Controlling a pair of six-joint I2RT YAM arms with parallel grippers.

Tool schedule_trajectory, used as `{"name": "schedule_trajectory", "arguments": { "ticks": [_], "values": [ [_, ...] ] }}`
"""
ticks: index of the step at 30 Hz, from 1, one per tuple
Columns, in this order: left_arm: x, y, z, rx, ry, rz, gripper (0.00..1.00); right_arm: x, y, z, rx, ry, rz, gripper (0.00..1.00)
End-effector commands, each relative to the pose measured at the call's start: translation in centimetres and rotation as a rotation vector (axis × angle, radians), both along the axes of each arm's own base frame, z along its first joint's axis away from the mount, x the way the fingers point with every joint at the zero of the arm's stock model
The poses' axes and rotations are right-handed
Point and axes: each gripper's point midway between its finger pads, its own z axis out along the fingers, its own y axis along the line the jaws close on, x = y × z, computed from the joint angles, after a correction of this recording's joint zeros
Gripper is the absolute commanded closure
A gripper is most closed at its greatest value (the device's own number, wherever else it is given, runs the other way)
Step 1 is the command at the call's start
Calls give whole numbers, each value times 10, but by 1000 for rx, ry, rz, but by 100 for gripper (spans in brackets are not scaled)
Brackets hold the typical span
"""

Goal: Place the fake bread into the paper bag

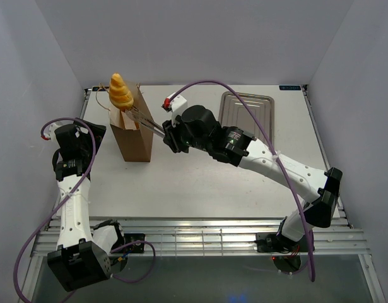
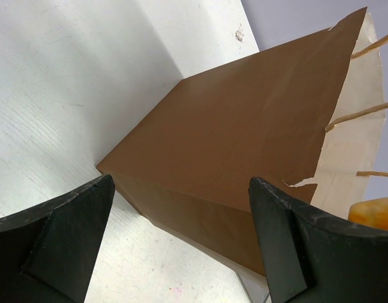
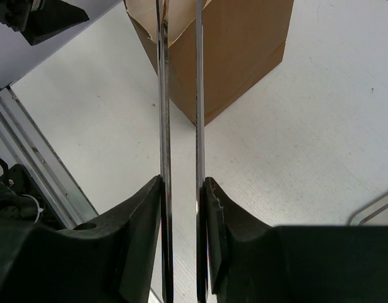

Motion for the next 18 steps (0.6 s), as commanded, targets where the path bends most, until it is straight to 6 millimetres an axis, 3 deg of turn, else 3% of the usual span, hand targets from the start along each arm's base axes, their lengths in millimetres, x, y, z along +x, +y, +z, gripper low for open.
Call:
{"name": "schedule_trajectory", "arguments": {
  "ticks": [1,18],
  "values": [
    [-3,0,8,21,-26,-5,2,-4,-2,46,137,-56,0,63],
    [-2,-1,9,18,-29,-8,2,-4,-4,41,130,-48,-5,56]
  ]
}}
